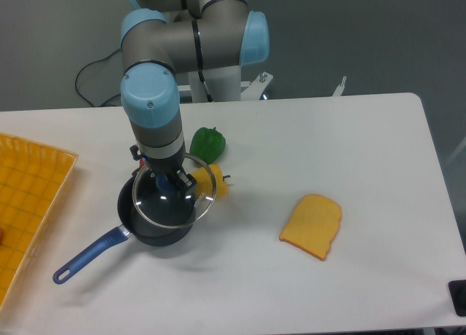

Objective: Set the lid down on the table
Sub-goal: 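Lift the glass lid by its knob off the blue saucepan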

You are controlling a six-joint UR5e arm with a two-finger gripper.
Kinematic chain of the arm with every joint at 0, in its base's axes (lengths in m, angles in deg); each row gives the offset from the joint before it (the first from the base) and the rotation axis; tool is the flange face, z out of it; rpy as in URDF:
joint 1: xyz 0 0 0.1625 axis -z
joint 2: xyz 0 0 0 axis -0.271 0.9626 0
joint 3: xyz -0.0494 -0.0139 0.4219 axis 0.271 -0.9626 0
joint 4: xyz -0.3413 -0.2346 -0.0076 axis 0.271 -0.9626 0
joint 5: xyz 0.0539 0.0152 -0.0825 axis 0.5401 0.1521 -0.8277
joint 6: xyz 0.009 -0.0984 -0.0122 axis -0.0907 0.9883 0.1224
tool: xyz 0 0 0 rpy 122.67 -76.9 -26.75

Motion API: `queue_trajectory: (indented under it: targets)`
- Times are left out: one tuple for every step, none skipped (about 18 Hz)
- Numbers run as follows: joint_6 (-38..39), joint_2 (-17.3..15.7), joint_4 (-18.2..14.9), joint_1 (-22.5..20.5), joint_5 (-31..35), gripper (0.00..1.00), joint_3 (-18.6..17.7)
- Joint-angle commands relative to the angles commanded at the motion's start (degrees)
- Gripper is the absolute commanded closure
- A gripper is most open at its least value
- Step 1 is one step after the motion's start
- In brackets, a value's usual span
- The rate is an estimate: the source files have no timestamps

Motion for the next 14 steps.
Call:
queue_trajectory:
  targets:
    - [0.0, 0.0, 0.0, 0.0, 0.0, 0.53, -0.1]
    - [0.0, 0.0, 0.0, 0.0, -0.1, 0.53, -0.1]
    - [0.0, 0.0, 0.1, 0.0, -0.1, 0.53, -0.1]
    - [0.0, 0.0, 0.1, -0.1, -0.2, 0.53, 0.1]
    - [0.1, 0.0, 0.1, -0.2, -0.3, 0.53, 0.3]
    - [0.1, 0.0, 0.2, -0.2, -0.4, 0.53, 0.4]
    - [0.1, 0.0, 0.3, -0.5, -0.4, 0.53, 0.5]
    - [0.1, -0.1, 0.4, -1.0, -0.6, 0.53, 0.6]
    - [0.1, -0.1, 0.4, -1.4, -0.6, 0.53, 0.6]
    - [0.0, -0.2, 0.4, -1.8, -0.7, 0.53, 0.6]
    - [-0.1, -0.6, 0.4, -2.8, -0.7, 0.53, 0.7]
    - [-0.5, -1.1, 0.4, -3.3, -0.8, 0.53, 1.1]
    - [-1.7, -1.1, 0.4, -3.5, -0.7, 0.53, 1.1]
    - [-2.6, -1.1, 0.4, -3.7, -0.5, 0.53, 1.1]
